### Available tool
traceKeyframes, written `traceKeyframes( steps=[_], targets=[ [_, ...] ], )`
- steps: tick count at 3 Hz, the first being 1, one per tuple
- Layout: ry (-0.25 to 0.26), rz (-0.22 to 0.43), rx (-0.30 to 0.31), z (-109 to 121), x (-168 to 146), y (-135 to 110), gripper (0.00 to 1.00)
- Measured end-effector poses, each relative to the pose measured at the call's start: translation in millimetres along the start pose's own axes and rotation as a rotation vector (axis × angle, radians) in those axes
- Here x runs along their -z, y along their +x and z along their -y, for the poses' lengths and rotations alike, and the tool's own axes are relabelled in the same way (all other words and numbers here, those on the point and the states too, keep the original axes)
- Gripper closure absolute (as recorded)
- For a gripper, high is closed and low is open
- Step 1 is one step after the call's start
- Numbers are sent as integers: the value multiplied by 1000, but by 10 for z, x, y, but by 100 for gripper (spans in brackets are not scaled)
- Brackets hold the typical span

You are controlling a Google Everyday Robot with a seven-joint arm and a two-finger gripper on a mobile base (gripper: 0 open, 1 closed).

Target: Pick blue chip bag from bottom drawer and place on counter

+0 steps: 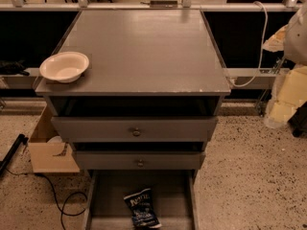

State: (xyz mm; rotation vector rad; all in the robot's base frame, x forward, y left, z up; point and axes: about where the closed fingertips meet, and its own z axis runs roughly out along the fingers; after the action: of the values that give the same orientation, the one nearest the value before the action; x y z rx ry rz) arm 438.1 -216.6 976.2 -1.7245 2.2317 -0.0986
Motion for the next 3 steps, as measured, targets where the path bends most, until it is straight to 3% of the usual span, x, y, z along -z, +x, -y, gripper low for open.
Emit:
traceKeyframes(
  steps=[2, 3],
  targets=[
    [33, -5, 5, 147, 5, 56, 0],
    [-31, -21, -21, 78, -343, 239, 0]
  ],
)
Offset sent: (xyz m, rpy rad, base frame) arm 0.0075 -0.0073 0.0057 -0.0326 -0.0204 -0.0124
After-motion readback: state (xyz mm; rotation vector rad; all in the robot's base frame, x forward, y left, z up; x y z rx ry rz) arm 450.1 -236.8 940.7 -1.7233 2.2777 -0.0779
